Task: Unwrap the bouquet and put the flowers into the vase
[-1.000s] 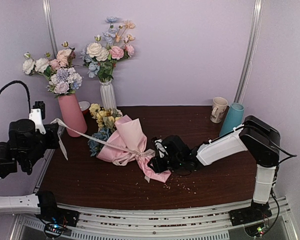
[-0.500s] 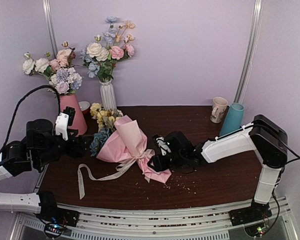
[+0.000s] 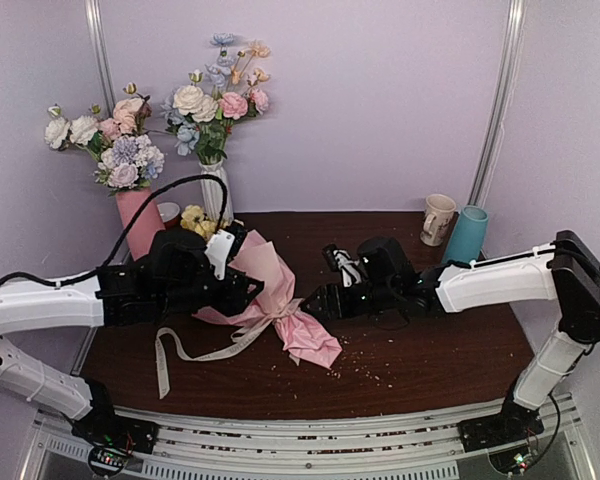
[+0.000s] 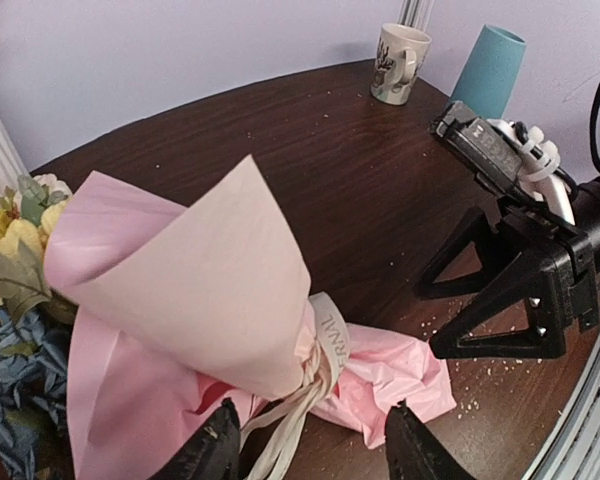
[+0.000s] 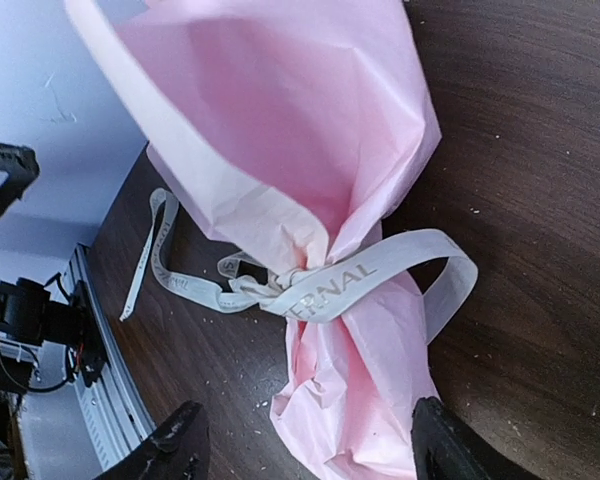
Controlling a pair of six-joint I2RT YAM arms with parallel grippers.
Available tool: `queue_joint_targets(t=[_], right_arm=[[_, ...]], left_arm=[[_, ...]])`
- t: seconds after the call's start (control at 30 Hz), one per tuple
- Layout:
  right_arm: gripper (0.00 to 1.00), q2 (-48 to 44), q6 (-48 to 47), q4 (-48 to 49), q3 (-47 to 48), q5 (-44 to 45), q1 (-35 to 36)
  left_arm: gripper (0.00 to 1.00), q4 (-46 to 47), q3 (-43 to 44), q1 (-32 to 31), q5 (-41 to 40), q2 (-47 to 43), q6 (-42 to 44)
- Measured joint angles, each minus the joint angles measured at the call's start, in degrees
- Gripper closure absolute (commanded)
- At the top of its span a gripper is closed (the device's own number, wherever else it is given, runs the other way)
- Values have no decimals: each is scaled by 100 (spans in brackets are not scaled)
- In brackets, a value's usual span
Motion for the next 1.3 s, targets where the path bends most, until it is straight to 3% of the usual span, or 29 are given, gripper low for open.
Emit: queue_joint_targets(t=[0.27, 0.73, 1.13, 1.23, 1.3], right_arm=[[37, 439, 1008, 507, 81, -625, -518], [45, 1665, 2155, 1480, 608, -1370, -531], [91, 2109, 2302, 1657, 909, -1491, -616], [99, 2111, 2302, 1703, 914, -1558, -625], [100, 2111, 2291, 1738, 922, -1591, -627]], left_arm=[[62, 634, 590, 420, 328, 1185, -85], [68, 1217, 402, 966, 400, 1729, -219], [70, 1563, 4, 1117, 439, 1958, -221], [71, 1670, -26, 1117, 446, 1996, -223], [72, 1714, -46, 1117, 450, 2037, -225]])
